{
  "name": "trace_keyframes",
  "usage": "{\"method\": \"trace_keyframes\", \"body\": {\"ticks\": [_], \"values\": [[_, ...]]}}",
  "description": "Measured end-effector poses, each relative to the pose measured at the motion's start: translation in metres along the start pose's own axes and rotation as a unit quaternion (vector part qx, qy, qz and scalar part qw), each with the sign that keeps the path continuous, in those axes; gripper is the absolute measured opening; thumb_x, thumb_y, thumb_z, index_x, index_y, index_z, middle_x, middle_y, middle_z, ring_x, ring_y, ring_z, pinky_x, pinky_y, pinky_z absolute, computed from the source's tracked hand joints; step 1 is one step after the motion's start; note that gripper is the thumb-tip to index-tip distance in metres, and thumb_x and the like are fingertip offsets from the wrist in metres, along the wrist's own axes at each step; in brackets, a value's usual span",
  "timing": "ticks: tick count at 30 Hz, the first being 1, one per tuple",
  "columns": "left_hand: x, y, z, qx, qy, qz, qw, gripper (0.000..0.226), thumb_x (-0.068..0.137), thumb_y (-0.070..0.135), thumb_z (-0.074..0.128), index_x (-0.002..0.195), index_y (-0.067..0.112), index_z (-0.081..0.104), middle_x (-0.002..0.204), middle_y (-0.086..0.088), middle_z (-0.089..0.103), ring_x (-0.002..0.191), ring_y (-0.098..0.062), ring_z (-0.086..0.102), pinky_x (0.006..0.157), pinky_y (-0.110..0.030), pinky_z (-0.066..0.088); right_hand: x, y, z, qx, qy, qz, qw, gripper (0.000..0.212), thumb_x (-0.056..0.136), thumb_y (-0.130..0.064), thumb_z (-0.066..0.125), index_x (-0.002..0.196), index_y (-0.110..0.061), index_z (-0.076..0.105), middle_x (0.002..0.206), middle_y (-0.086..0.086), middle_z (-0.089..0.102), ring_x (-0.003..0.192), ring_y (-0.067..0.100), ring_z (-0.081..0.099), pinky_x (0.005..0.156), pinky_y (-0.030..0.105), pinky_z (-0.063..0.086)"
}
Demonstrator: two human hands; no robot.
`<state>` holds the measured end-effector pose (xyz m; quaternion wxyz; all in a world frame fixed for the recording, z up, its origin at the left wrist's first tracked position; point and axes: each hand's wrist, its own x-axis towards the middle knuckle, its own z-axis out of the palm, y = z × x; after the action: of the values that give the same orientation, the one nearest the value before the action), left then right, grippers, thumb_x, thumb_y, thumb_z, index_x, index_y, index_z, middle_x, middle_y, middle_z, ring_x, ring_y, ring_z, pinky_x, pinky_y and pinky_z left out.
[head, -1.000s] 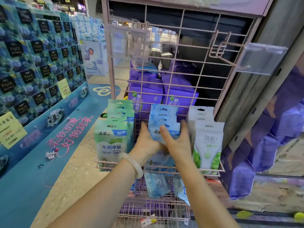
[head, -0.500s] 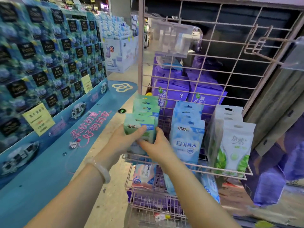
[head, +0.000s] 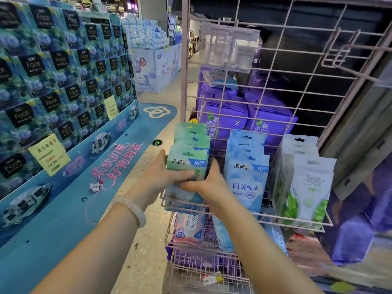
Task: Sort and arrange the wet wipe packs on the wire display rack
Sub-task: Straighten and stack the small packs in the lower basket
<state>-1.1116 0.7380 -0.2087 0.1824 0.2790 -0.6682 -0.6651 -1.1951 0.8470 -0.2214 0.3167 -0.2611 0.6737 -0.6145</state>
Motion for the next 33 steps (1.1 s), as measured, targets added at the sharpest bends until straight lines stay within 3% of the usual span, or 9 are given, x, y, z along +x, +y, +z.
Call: {"method": "trace_keyframes", "body": {"ticks": [11,14,16,20,22,24,29,31,33], "values": [[0.014,-0.012,-0.003,-0.034,-0.049,0.019,0.998,0.085,0.059,-0.010,0.079,0.133,0.007,0.041,0.122,-0.017,0.064,0.093,-0.018,0.070,0.072,-0.027,0.057,0.002,-0.009,0.015,-0.057,-0.004,-0.009,0.998,0.092,0.058,0.006,0.078,0.132,-0.013,0.026,0.121,0.007,0.060,0.111,0.022,0.059,0.098,0.042,0.048],[-0.001,0.000,0.003,-0.028,0.128,0.069,0.989,0.099,0.063,0.008,0.083,0.144,0.017,0.027,0.147,-0.004,0.040,0.125,-0.014,0.048,0.096,-0.032,0.044,-0.029,-0.021,0.000,-0.143,0.022,-0.047,0.988,0.092,0.067,-0.021,0.078,0.139,-0.020,0.021,0.123,-0.016,0.040,0.114,0.001,0.042,0.098,0.021,0.038],[-0.024,0.011,0.022,-0.025,0.219,0.193,0.956,0.065,0.073,0.018,0.077,0.130,0.022,0.047,0.132,0.007,0.054,0.121,-0.002,0.048,0.103,-0.024,0.041,-0.055,-0.024,-0.021,-0.140,0.062,-0.127,0.980,0.078,0.071,-0.036,0.071,0.138,-0.031,0.031,0.129,-0.025,0.036,0.119,-0.010,0.037,0.104,0.015,0.034],[-0.064,0.016,0.094,-0.028,-0.016,0.246,0.969,0.024,0.080,0.020,0.062,0.100,0.033,0.063,0.102,0.022,0.069,0.103,0.005,0.061,0.089,-0.009,0.045,-0.095,-0.019,-0.089,-0.081,0.319,-0.283,0.901,0.032,0.079,-0.029,0.063,0.109,-0.037,0.053,0.120,-0.008,0.061,0.111,0.002,0.056,0.097,0.019,0.043],[-0.069,0.016,0.134,0.017,-0.159,0.202,0.966,0.038,0.086,0.019,0.062,0.112,0.043,0.050,0.119,0.035,0.052,0.110,0.022,0.048,0.088,0.003,0.035,-0.096,-0.010,-0.132,-0.045,0.426,-0.238,0.871,0.032,0.086,-0.025,0.061,0.116,-0.023,0.052,0.125,0.007,0.058,0.114,0.016,0.055,0.101,0.032,0.043],[-0.060,0.011,0.173,0.025,-0.229,0.145,0.962,0.056,0.085,0.015,0.063,0.117,0.049,0.032,0.112,0.042,0.040,0.094,0.039,0.039,0.076,0.011,0.030,-0.087,-0.002,-0.170,-0.006,0.418,-0.140,0.897,0.044,0.089,-0.035,0.053,0.126,-0.012,0.046,0.131,0.011,0.054,0.117,0.019,0.054,0.101,0.039,0.044],[-0.015,0.018,0.239,-0.066,-0.135,0.035,0.988,0.066,0.064,0.009,0.083,0.119,0.017,0.048,0.119,-0.005,0.064,0.111,-0.016,0.061,0.100,-0.037,0.048,-0.052,-0.008,-0.212,0.034,0.278,-0.037,0.959,0.077,0.078,-0.070,0.041,0.128,-0.013,0.049,0.127,0.008,0.059,0.114,0.019,0.058,0.103,0.042,0.044],[0.004,0.016,0.246,-0.068,-0.114,-0.001,0.991,0.106,0.057,0.010,0.087,0.142,0.008,0.024,0.136,-0.011,0.053,0.124,-0.023,0.052,0.104,-0.041,0.044,-0.041,-0.012,-0.214,0.012,0.255,-0.018,0.967,0.092,0.066,-0.079,0.042,0.130,-0.014,0.048,0.133,0.009,0.055,0.120,0.022,0.054,0.106,0.044,0.040],[0.017,0.008,0.247,-0.072,-0.128,-0.010,0.989,0.104,0.057,0.004,0.085,0.142,0.012,0.025,0.126,-0.006,0.060,0.115,-0.021,0.059,0.090,-0.032,0.053,-0.035,-0.011,-0.213,-0.010,0.228,0.000,0.974,0.084,0.071,-0.075,0.043,0.131,-0.016,0.049,0.131,0.007,0.057,0.118,0.021,0.055,0.104,0.042,0.042]]}}
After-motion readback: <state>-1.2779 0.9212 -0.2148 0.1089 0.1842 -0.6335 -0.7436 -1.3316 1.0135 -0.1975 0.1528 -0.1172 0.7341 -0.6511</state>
